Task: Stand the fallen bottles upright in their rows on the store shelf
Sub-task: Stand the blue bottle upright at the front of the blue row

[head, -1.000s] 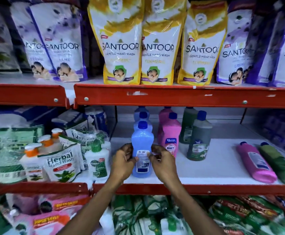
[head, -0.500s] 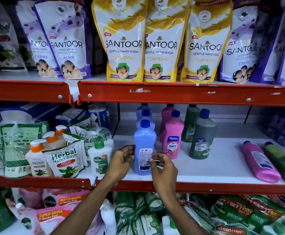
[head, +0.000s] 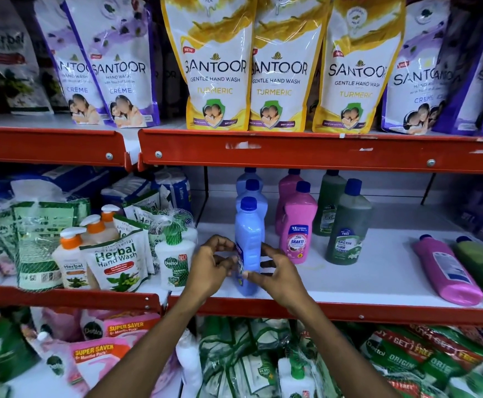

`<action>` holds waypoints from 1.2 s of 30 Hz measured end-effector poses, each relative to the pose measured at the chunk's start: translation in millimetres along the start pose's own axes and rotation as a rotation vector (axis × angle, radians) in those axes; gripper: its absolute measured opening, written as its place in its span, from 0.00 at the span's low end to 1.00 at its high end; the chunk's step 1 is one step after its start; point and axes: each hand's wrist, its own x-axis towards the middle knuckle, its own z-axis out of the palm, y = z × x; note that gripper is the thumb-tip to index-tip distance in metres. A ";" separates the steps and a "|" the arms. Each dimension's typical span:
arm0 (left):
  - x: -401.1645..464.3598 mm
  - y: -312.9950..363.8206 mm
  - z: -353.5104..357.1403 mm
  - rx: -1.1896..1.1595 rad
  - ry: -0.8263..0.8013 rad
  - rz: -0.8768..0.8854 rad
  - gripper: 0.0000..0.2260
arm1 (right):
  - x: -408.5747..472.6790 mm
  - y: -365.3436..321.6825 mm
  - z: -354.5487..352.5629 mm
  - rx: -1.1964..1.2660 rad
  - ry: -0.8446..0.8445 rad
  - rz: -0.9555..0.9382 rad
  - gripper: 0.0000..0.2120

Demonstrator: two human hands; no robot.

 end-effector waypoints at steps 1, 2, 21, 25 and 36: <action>2.1 -1.2 -1.1 0.015 0.001 0.008 0.11 | 0.5 0.1 -2.4 -0.011 -0.018 0.000 0.26; 3.9 -2.4 -2.1 0.034 -0.012 0.014 0.14 | 1.0 0.3 -5.1 -0.018 -0.029 0.006 0.25; -5.6 -10.1 10.1 -0.125 -0.052 -0.032 0.15 | 3.6 15.7 -12.9 0.015 0.052 0.024 0.22; -8.5 -12.1 10.4 -0.186 -0.096 -0.038 0.18 | -3.6 20.9 -13.7 0.013 0.072 0.046 0.22; -14.8 -16.9 13.3 -0.101 -0.099 -0.041 0.20 | -13.1 26.0 -7.4 -0.011 0.130 0.141 0.15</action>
